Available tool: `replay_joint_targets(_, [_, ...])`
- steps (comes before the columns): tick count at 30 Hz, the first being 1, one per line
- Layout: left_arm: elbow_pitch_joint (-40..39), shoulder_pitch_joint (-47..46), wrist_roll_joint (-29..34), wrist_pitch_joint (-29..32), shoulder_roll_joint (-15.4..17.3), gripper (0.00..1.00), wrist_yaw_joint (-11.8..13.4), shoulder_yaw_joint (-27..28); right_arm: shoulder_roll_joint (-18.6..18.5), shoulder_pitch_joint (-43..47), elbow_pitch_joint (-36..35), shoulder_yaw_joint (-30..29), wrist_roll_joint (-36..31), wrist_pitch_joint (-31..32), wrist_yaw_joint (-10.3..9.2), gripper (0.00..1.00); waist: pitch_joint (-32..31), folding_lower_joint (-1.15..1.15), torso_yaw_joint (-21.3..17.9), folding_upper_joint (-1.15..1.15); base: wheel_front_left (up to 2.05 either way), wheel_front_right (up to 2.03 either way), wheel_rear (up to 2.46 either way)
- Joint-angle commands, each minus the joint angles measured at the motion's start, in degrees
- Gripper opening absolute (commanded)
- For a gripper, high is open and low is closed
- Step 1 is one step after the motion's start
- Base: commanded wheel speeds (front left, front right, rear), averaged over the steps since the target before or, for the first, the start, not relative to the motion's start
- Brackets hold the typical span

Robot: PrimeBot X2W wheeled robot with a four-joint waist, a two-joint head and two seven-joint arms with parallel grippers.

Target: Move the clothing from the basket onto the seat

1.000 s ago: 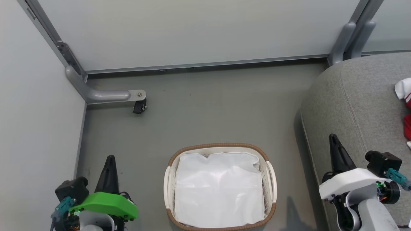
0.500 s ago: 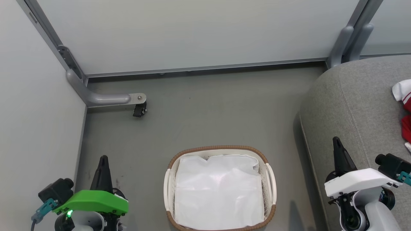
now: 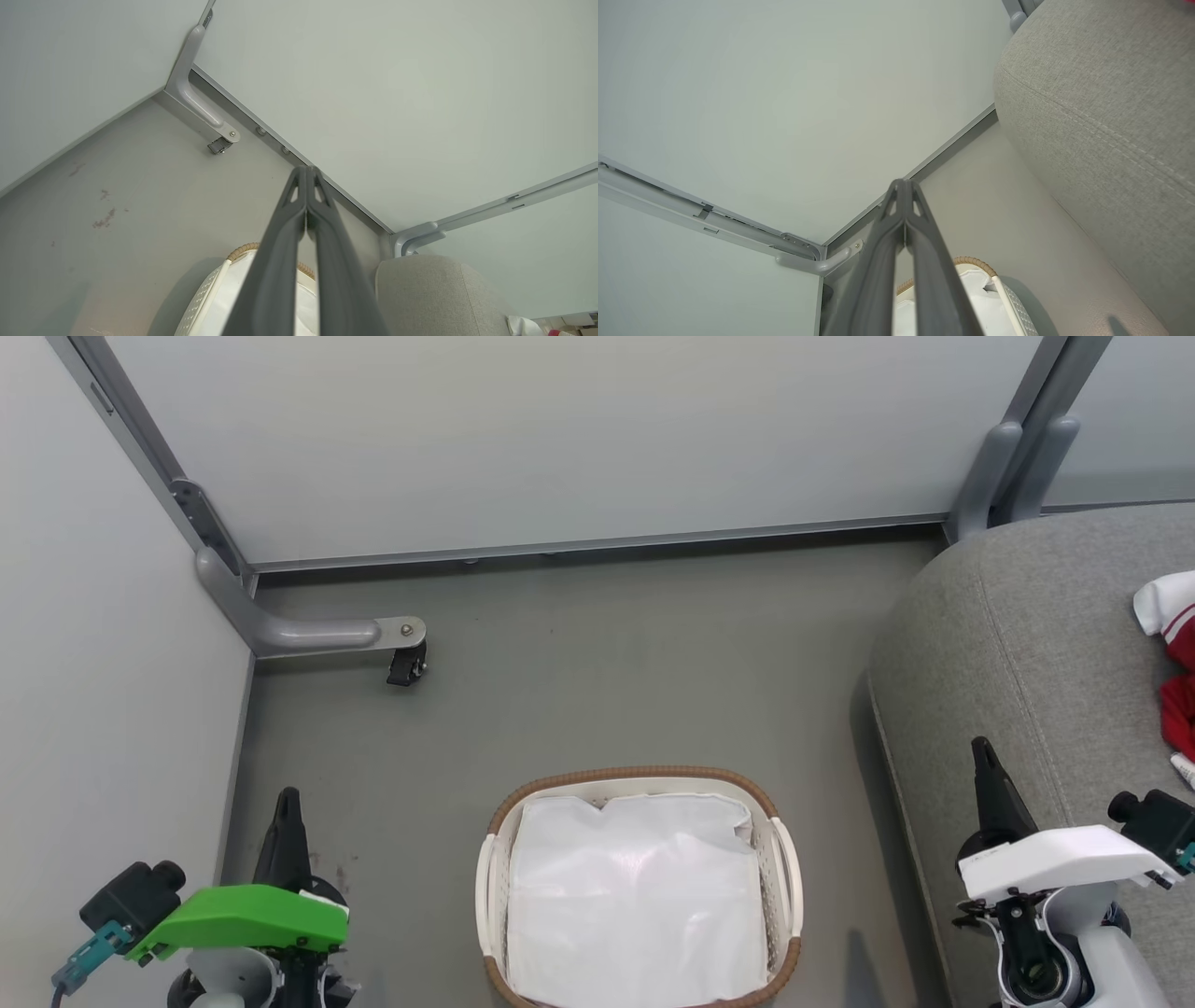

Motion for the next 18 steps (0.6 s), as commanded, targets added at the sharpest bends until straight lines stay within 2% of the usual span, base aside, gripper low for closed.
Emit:
replay_joint_targets(1, [-0.95,-0.4,-1.75,0.41,0.22,0.0,-0.35,0.45,-0.42,0.23,-0.9,-0.24,1.86,0.5,-0.03,0.0,-0.09,0.0,-0.02,0.0,0.0,0.0,0.0])
replay_joint_targets(18, [-2.0,-0.32,-12.67,3.42,0.24,0.0,-0.64,2.14,-0.52,0.85,-1.65,-0.62,13.52,3.54,-0.03,0.0,-1.17,0.0,-0.19,0.0,0.0,0.0,0.0])
